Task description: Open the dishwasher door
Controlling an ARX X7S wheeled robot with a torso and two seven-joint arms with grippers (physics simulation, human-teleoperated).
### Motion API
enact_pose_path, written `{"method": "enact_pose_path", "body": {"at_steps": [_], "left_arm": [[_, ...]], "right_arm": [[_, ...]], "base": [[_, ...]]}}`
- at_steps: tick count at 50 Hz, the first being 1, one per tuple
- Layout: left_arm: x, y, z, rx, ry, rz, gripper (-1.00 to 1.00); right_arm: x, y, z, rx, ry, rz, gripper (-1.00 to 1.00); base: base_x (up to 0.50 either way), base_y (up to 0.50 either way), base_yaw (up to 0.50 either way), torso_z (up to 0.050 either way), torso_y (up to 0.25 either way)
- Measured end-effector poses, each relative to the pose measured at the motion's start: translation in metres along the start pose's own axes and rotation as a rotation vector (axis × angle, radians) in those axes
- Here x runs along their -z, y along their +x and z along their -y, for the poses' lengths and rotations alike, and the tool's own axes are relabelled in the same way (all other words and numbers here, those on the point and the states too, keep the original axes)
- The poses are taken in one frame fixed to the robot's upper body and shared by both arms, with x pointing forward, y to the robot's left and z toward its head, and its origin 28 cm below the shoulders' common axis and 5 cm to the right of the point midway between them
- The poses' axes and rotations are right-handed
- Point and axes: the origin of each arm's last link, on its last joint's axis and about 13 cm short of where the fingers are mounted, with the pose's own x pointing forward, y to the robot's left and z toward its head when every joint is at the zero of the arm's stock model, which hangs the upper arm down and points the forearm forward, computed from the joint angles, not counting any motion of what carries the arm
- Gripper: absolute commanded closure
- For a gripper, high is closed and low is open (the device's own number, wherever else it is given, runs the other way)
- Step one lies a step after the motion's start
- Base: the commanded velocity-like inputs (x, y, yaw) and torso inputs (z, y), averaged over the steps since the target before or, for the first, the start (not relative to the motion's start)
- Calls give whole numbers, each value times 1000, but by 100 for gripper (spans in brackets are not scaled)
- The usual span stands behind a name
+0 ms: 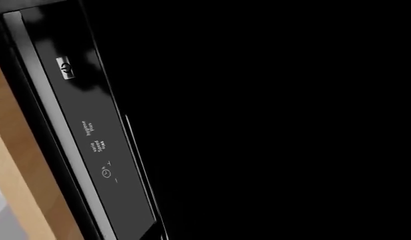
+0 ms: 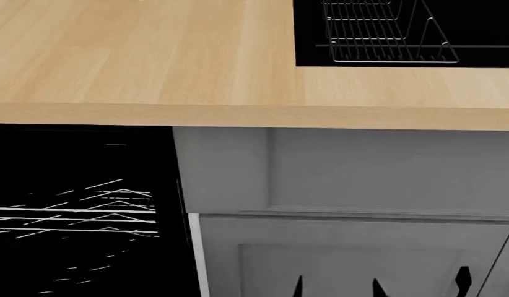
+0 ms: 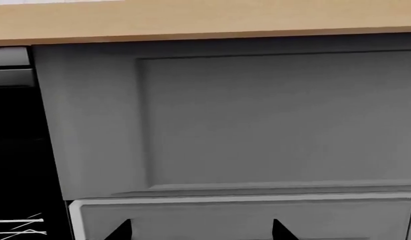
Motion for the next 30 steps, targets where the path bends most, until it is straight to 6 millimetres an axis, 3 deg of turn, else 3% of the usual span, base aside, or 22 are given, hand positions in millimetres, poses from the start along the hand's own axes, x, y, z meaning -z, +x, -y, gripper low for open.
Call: {"method": "enact_pose_path", "body": {"at_steps": [16, 30], "left_arm": [[-5, -31, 23, -7, -36, -2, 100], [-12, -46, 34, -4, -91, -18, 100]], "right_arm": [[-1, 1, -3, -12, -1, 0, -100], [-1, 1, -3, -13, 1, 2, -100]], "base": [[-1, -4, -3, 0, 0], [0, -2, -2, -1, 0]]}}
